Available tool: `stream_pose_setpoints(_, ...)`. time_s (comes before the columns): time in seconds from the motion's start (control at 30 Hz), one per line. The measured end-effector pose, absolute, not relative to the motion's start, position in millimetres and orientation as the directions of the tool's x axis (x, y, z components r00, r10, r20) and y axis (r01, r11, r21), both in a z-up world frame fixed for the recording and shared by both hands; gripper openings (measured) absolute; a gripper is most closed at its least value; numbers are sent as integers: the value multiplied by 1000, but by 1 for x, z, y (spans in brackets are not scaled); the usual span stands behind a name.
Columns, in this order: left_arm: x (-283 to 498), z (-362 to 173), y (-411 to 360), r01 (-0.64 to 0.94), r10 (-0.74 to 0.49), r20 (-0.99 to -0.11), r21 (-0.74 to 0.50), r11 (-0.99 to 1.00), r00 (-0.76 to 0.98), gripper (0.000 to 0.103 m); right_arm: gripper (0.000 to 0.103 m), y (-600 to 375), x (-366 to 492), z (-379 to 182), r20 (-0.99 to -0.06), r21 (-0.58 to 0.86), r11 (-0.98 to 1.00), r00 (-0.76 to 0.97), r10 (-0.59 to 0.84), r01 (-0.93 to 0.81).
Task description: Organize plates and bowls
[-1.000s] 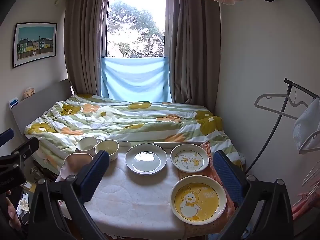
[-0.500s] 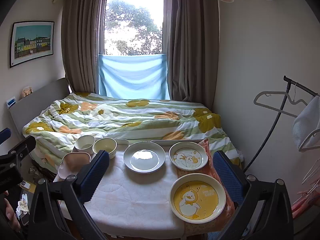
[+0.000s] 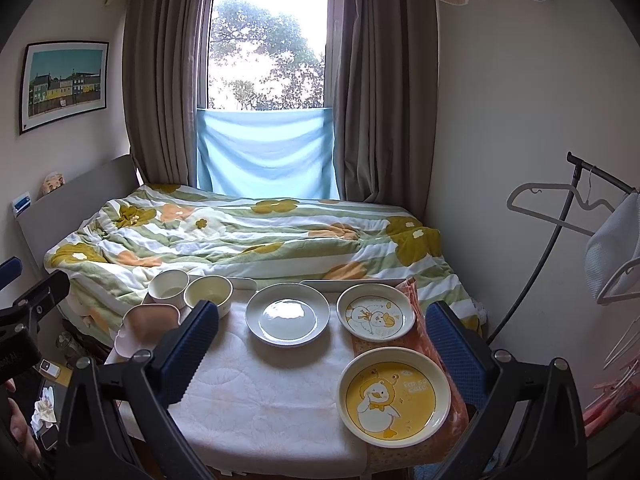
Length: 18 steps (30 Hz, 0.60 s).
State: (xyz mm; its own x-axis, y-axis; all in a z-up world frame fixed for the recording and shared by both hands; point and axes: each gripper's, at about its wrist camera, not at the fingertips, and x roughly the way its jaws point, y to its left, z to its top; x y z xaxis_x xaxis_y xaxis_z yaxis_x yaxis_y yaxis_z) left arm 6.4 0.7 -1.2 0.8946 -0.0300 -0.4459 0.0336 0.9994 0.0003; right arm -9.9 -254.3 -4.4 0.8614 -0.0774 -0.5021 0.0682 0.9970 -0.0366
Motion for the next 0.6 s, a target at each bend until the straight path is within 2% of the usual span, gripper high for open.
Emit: stream_pose_setpoints(0.6, 0, 0, 1, 28, -32, -433, -17, 999, 901, 103, 103, -257, -14, -3, -497, -32, 997, 864, -78, 71)
